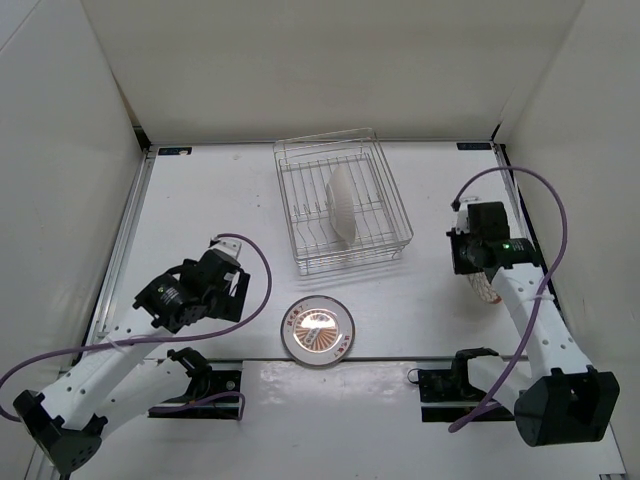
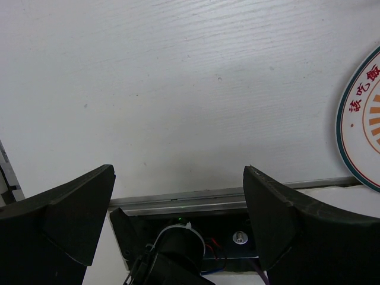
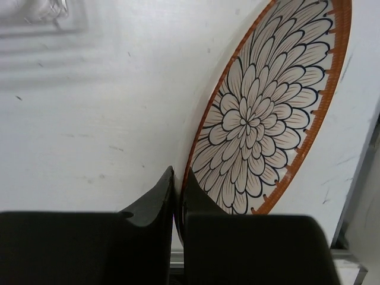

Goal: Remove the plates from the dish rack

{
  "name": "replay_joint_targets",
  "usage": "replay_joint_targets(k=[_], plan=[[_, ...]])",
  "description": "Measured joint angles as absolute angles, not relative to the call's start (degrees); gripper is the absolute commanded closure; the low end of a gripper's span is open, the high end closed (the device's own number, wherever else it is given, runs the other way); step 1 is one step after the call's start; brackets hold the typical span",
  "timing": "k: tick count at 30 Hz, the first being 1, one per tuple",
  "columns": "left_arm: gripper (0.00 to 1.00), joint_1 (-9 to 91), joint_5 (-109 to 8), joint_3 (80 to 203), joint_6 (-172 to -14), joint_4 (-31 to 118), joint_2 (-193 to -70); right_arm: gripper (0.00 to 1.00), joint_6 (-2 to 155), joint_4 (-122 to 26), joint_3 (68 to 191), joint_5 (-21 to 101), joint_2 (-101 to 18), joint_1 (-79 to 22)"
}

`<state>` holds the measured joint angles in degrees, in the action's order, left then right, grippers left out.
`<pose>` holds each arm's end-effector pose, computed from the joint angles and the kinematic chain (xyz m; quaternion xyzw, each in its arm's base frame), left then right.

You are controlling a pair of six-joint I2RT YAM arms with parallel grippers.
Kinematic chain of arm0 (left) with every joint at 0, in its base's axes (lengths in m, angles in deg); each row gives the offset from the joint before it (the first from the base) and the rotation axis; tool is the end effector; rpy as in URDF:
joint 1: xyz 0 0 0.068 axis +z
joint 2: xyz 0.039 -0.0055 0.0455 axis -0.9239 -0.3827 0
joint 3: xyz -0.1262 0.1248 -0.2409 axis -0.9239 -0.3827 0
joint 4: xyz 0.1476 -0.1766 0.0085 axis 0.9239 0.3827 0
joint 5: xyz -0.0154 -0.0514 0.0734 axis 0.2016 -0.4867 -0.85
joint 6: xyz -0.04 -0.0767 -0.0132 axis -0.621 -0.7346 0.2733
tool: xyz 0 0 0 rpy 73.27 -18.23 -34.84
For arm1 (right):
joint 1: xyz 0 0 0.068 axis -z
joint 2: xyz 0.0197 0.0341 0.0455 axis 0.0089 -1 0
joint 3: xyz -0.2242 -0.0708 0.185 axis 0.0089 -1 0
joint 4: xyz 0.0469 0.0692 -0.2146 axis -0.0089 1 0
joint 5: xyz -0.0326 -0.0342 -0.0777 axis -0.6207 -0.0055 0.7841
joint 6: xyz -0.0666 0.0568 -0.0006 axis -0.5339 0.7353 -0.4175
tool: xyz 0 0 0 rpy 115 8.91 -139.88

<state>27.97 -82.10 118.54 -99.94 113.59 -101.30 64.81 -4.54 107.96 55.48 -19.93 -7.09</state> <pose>0.0855 -0.0307 0.2632 0.1274 0.9478 0.0672 0.2845 0.1864 0.0143 0.2901 -0.0762 0.9319 -0.0543 0.3504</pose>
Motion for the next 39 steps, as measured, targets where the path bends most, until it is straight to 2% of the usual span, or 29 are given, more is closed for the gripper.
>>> replay_joint_targets(k=[6, 15, 20, 22, 31, 39], plan=[[0.0, 28.0, -81.9, 118.5, -99.9, 113.5, -101.7, 1.0, 64.2, -5.7, 98.8, 56.4, -20.0, -6.5], [0.0, 28.0, -81.8, 118.5, -99.9, 113.5, -101.9, 1.0, 63.0, -12.9, 98.6, 56.8, -24.3, -5.9], [0.0, 28.0, -81.6, 118.5, -99.9, 113.5, -102.3, 0.73, 62.7, -14.6, 99.4, 53.5, -27.2, -5.5], [0.0, 28.0, -81.6, 118.5, -99.9, 113.5, -102.3, 0.69, 63.3, -13.7, 99.4, 49.8, -28.8, -5.4], [0.0, 28.0, -81.3, 118.5, -99.5, 113.5, -102.2, 0.68, 63.5, -7.8, 106.4, 41.2, -33.9, -5.5], [0.0, 28.0, -81.2, 118.5, -99.5, 113.5, -102.2, 0.68, 63.2, -6.4, 111.0, 39.3, -35.0, -5.5]])
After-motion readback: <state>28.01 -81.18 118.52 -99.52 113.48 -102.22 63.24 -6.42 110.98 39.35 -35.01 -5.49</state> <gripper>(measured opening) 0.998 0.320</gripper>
